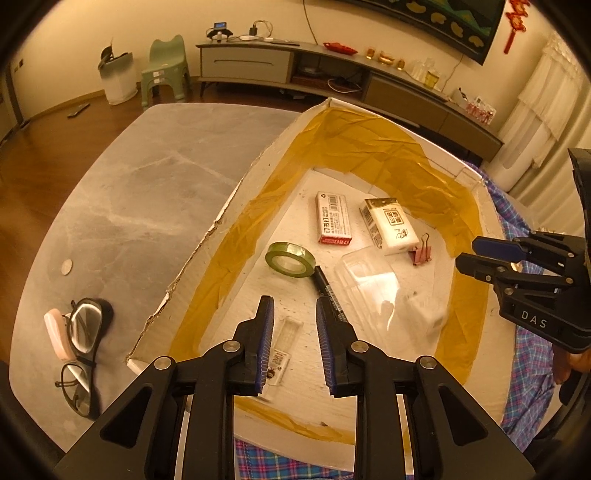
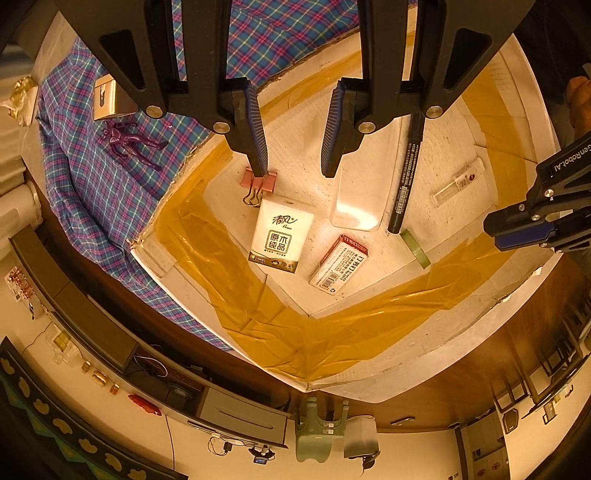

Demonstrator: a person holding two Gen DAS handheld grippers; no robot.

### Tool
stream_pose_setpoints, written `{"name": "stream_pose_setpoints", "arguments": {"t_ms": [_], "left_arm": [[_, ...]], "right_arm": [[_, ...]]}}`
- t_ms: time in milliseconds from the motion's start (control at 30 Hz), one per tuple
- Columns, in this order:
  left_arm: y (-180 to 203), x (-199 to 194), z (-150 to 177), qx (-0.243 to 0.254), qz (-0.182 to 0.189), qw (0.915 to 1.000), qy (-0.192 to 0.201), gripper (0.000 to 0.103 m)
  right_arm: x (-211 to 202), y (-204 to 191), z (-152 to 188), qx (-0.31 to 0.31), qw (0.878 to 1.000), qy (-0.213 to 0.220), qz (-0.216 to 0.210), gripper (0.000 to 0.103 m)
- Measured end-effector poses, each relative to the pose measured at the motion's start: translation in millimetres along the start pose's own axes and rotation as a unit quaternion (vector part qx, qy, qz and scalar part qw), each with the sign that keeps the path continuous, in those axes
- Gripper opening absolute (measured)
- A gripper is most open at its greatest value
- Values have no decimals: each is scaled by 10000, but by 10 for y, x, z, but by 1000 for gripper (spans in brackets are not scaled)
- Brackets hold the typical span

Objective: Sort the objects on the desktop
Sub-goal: 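Open the left tool to drop the tube while the right tool drops the charger, then move both open tools back over the shirt toward the gold cube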

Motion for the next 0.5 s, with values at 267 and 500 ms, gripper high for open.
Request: {"name": "stream_pose_setpoints", "arguments": {"t_ms": [267, 500], "left_arm": [[16, -103, -47, -57, 90, 9998, 149, 26], [45, -243, -102, -36, 170, 9990, 410, 26]], "right_arm": [[-91, -55, -14, -12, 10000, 27, 32, 35], [-269, -176, -19, -100, 9999, 94, 8, 37]]}}
Point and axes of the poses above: each gripper's, at about its wrist camera, not at the fingertips, and x roughly the way its jaws point, y to its right, z to its underside, the point moved 6 cm from there along x, roughly the way its jaws point, and after that the axes turned 6 degrees about y, right-handed, at the moved point
